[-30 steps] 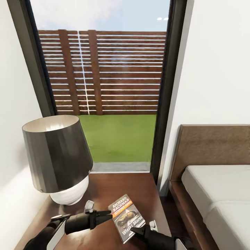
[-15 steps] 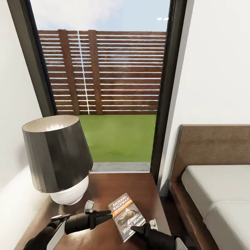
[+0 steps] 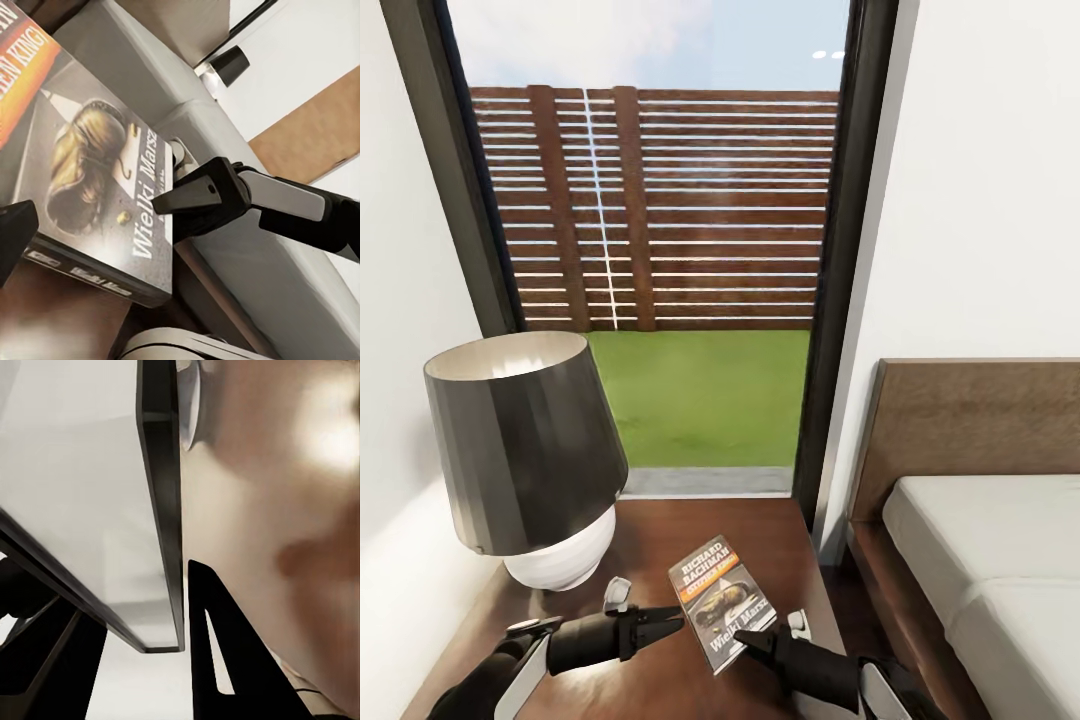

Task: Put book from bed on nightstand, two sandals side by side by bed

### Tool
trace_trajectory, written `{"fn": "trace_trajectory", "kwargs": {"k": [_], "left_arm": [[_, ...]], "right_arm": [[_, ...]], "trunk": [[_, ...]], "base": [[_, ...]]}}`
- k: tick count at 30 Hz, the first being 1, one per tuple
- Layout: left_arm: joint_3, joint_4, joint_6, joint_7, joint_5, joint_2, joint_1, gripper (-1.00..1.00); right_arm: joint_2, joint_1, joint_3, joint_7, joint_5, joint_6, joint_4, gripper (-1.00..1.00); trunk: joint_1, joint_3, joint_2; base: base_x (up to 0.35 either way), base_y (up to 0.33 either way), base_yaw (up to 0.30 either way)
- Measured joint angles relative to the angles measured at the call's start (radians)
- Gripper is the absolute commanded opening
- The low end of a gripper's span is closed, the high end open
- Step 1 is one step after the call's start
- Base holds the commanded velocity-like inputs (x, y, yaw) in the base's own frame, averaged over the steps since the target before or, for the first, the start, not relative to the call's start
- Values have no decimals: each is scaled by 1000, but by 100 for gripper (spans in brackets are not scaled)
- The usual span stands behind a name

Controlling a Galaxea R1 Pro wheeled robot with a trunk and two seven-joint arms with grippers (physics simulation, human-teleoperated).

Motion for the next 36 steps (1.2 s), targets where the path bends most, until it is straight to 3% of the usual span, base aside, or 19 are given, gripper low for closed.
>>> {"fn": "trace_trajectory", "kwargs": {"k": [5, 11, 20, 24, 36], "left_arm": [[0, 0, 0, 0, 0, 0, 0, 100], [0, 0, 0, 0, 0, 0, 0, 100], [0, 0, 0, 1, 0, 0, 0, 100], [0, 0, 0, 2, 0, 0, 0, 100], [0, 0, 0, 3, 1, 0, 0, 100]], "right_arm": [[-2, 0, -3, -18, 4, 0, 3, -100], [-2, 0, -4, -99, -2, 1, 5, -100], [-1, 0, -4, -104, -6, 6, 11, -100], [-2, 0, -4, -104, -7, 7, 12, -100], [-1, 0, -4, -108, -4, 6, 17, -100]], "trunk": [[0, 0, 0], [0, 0, 0], [0, 0, 0], [-2, 15, 1], [-2, 15, 1]], "base": [[0, 0, 0], [0, 0, 0], [0, 0, 0], [0, 0, 0], [0, 0, 0]]}}
